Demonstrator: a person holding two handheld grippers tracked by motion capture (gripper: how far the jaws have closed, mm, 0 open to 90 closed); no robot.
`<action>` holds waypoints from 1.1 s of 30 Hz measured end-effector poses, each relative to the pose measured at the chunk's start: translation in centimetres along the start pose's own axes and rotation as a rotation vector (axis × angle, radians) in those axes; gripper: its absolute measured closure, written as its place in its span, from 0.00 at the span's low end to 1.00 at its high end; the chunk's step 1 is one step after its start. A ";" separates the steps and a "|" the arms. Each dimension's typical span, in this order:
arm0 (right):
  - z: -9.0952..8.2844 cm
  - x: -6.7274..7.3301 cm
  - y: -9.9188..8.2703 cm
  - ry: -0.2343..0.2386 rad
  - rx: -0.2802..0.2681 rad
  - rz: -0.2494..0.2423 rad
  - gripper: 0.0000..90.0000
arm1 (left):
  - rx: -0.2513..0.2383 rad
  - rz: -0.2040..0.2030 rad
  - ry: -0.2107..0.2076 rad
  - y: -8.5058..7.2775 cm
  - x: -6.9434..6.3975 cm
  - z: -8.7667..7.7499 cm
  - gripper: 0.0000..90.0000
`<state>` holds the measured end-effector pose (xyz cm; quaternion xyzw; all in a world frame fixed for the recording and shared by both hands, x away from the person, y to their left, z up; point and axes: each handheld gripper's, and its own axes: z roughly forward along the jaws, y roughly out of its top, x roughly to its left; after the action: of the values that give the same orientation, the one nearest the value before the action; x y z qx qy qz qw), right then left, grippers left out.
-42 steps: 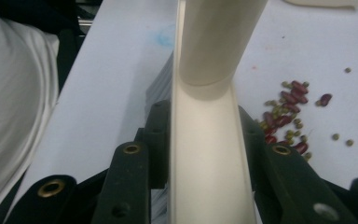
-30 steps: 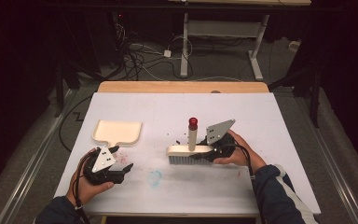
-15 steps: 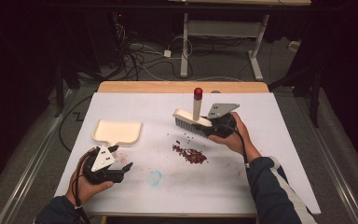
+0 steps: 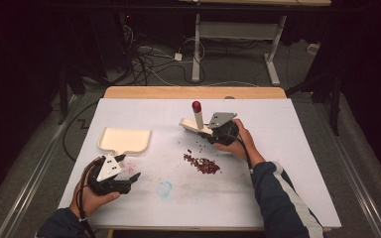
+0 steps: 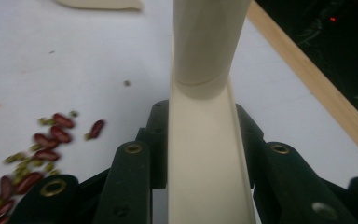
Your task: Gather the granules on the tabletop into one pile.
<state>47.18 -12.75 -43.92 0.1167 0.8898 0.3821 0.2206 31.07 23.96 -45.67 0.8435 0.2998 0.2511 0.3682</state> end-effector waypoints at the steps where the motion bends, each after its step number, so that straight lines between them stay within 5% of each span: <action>1: -0.2 0.4 -0.1 0.003 -0.006 -0.016 0.75 | -0.006 0.008 0.005 0.0 0.0 -0.1 0.23; 11: -3.9 4.0 -2.3 0.141 -0.070 -0.098 0.74 | -0.003 0.009 0.015 0.0 -0.3 -0.4 0.23; 13: -4.6 4.6 -2.4 0.139 -0.056 -0.135 0.74 | -0.002 0.006 0.016 0.0 -0.2 -0.4 0.23; 18: -5.3 4.3 -2.0 0.102 -0.071 -0.134 0.75 | -0.003 0.009 0.018 0.1 -0.3 -0.4 0.23; 27: -2.7 2.1 1.3 0.034 -0.100 -0.093 0.75 | -0.003 -0.006 0.005 0.1 -0.1 -0.2 0.23; 33: 1.3 1.9 2.9 0.008 -0.041 -0.122 0.75 | -0.005 -0.004 -0.003 0.0 0.1 -0.1 0.23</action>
<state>46.23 -9.25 -43.12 0.0561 0.8881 0.3865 0.2422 31.06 24.02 -45.58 0.8424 0.3005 0.2496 0.3712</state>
